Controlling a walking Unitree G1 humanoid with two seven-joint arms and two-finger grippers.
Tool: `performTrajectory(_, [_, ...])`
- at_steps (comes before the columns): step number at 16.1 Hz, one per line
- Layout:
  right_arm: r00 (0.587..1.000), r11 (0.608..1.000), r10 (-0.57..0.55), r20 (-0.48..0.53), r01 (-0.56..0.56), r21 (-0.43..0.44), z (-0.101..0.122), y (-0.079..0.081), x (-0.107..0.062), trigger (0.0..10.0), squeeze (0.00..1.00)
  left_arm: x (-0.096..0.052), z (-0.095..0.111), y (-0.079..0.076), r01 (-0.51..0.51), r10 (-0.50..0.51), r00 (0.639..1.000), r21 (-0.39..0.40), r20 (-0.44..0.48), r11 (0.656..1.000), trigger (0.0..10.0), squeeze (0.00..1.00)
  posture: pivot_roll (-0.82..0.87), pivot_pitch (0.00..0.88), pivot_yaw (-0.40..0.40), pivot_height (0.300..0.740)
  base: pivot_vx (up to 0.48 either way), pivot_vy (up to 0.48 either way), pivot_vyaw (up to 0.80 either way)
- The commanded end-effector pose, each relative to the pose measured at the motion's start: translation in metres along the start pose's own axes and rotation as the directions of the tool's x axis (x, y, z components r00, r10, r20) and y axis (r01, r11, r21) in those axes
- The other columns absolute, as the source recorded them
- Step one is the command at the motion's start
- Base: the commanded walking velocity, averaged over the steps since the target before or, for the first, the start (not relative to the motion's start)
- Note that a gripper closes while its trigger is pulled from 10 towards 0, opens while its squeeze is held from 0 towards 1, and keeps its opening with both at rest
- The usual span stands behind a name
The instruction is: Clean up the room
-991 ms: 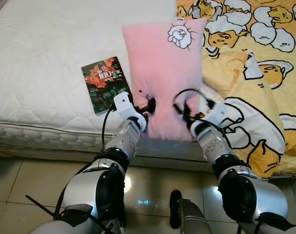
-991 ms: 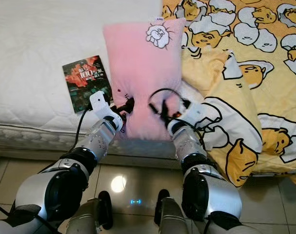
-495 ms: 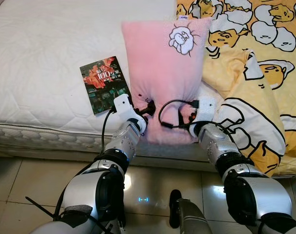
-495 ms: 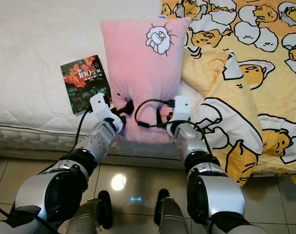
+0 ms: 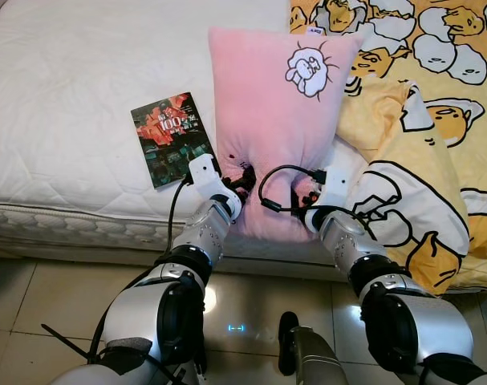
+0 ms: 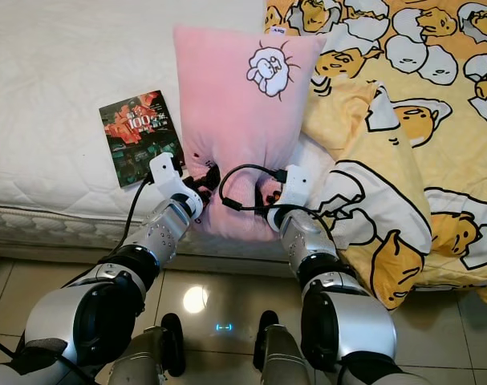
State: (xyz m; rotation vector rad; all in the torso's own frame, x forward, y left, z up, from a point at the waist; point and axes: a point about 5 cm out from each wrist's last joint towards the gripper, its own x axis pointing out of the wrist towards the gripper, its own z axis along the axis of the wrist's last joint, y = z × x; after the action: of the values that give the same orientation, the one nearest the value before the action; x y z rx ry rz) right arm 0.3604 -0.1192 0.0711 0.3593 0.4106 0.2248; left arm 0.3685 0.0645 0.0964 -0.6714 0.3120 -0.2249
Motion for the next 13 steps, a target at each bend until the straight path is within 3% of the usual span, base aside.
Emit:
performTrajectory(1, [0.989, 0.999, 0.037, -0.146, -0.034, 0.023, -0.042, 0.012, -0.003, 0.0, 0.0, -0.004, -0.029, -0.006, 0.026, -0.031, 0.995, -0.059, -0.091, 0.998, 0.0, 0.0, -0.05, 0.324, 0.007, 0.74, 0.0, 0.0, 0.0])
performTrajectory(6, [0.996, 0.999, 0.008, -0.089, -0.005, 0.035, -0.023, 0.008, 0.0, 0.0, 0.0, -0.002, -0.025, -0.01, 0.035, -0.044, 0.997, -0.117, -0.07, 0.993, 0.0, 0.0, -0.06, 0.274, -0.007, 0.74, 0.0, 0.0, 0.0])
performTrajectory(11, [0.998, 0.999, -0.034, -0.052, 0.035, 0.027, -0.016, 0.001, -0.001, 0.0, 0.0, -0.001, -0.024, -0.012, 0.043, -0.049, 0.996, -0.085, -0.074, 0.995, 0.0, 0.0, -0.07, 0.239, -0.009, 0.74, 0.0, 0.0, 0.0])
performTrajectory(13, [0.999, 0.999, -0.036, -0.024, 0.037, 0.036, -0.007, -0.001, 0.0, 0.0, 0.0, 0.0, -0.02, -0.012, 0.043, -0.048, 0.997, -0.086, -0.056, 0.995, 0.0, 0.0, -0.07, 0.174, -0.018, 0.74, 0.0, 0.0, 0.0])
